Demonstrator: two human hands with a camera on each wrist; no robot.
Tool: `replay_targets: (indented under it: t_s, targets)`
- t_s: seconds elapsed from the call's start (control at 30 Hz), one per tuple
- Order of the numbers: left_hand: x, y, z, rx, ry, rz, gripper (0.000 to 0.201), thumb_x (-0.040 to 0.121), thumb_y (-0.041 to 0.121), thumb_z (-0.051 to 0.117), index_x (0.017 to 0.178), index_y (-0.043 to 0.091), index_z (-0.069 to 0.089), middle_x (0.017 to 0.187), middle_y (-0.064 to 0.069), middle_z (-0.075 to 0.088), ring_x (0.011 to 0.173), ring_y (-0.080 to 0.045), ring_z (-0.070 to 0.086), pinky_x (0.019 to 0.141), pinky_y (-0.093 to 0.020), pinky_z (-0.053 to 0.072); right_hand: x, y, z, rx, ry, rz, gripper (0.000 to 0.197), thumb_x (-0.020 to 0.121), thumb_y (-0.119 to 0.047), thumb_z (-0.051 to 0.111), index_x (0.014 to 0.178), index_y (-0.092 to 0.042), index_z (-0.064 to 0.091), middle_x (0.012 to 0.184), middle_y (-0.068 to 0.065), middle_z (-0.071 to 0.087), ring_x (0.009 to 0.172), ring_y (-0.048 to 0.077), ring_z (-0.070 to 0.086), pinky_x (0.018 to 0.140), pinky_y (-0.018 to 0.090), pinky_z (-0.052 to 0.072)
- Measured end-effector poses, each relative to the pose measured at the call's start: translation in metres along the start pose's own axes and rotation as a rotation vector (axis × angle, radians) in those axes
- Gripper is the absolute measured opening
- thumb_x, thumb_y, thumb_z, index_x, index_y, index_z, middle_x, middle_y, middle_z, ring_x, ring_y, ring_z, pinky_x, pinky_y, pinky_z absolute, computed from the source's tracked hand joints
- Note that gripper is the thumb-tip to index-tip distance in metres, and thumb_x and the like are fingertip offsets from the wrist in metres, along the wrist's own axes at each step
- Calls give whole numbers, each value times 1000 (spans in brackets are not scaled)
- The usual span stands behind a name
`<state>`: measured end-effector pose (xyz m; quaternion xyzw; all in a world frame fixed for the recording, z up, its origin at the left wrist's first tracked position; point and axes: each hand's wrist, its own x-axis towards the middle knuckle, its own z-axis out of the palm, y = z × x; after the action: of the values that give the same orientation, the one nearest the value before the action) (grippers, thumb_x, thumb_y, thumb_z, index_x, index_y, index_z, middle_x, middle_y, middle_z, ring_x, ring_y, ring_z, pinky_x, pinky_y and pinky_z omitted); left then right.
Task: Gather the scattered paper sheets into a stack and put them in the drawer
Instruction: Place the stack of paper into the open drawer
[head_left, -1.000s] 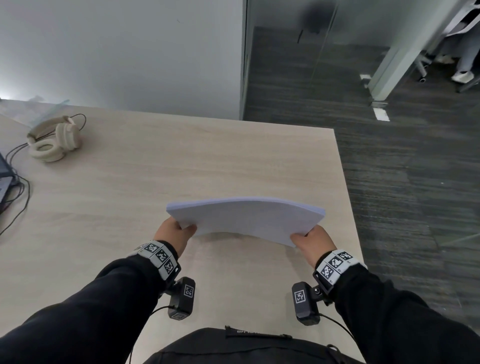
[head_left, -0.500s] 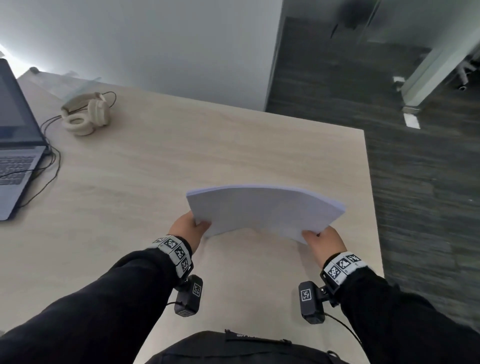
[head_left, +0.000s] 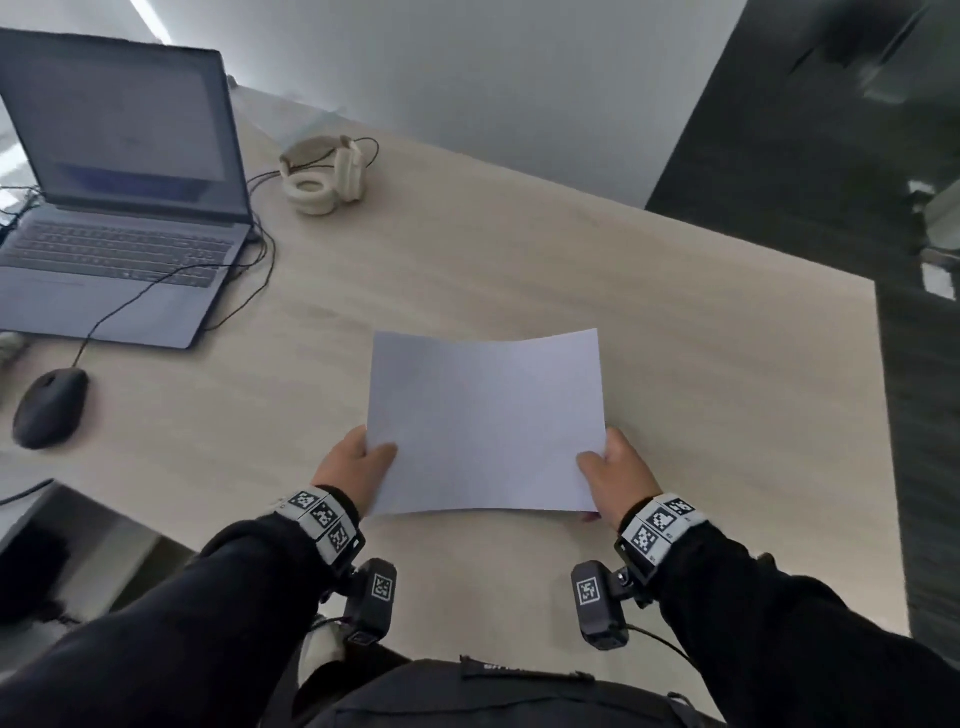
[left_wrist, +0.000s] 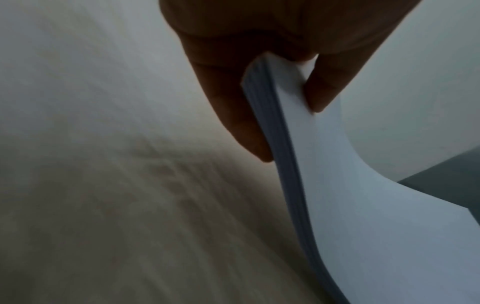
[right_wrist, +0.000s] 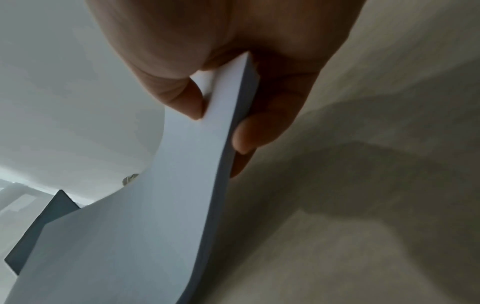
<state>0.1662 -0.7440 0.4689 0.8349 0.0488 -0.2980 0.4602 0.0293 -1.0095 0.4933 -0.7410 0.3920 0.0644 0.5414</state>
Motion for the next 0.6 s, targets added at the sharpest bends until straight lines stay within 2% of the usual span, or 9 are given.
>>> replay_targets:
  t_s: [0.1,0.2,0.3,0.37,0.43,0.5,0.53,0.6]
  targets:
    - [-2,-24,-41,-13,35,13,16,88,30,58,102,26,63,93,7,69,90,-21,66,81,-36,51,-10,-15,48,-20,-8,-2,22,89,-12,46,108,-21,53,95,0,63,78,23,64,47,38,57]
    - [7,-49,-84,-41,81,7,10,93,20,57,99,23,63,89,7,68,85,-20,65,73,-32,48,-20,-30,99,11,12,-21,26,89,-12,47,108,-26,56,95,-1,65,77,21,64,45,32,54]
    - [19,-74,-121,-101,112,-11,6,94,19,56,96,21,62,92,1,69,81,-19,63,71,-30,46,-25,-43,149,32,39,-45,24,88,-12,46,104,-25,58,93,1,67,74,23,64,45,33,53]
    - [24,-86,-141,-102,106,-23,8,95,23,55,102,21,59,92,4,67,79,-13,60,69,-28,45,-28,-50,178,34,51,-49,21,88,-12,45,101,-24,57,92,1,66,73,23,63,47,35,53]
    - [28,-96,-157,-137,80,-30,22,92,31,59,112,21,59,99,3,68,87,-16,64,77,-32,49,-30,-52,200,37,62,-49,21,88,-12,44,99,-25,57,91,2,65,72,23,62,47,33,51]
    - [33,-104,-168,-160,60,-32,42,81,42,62,117,21,60,107,0,70,95,-22,67,89,-42,53,-29,-51,213,34,90,-57,22,86,-12,43,97,-25,57,89,2,66,72,24,62,51,34,51]
    - [36,-109,-170,-153,51,-30,46,77,43,62,117,21,60,107,0,70,96,-24,68,91,-46,53,-27,-48,216,23,105,-63,22,85,-12,43,97,-25,56,88,1,66,72,24,62,54,34,51]
    - [39,-114,-171,-121,54,-18,36,83,34,63,117,21,59,108,0,70,98,-25,67,93,-46,52,-21,-42,219,-12,128,-88,22,85,-9,43,98,-21,56,86,-2,66,73,21,60,59,29,49]
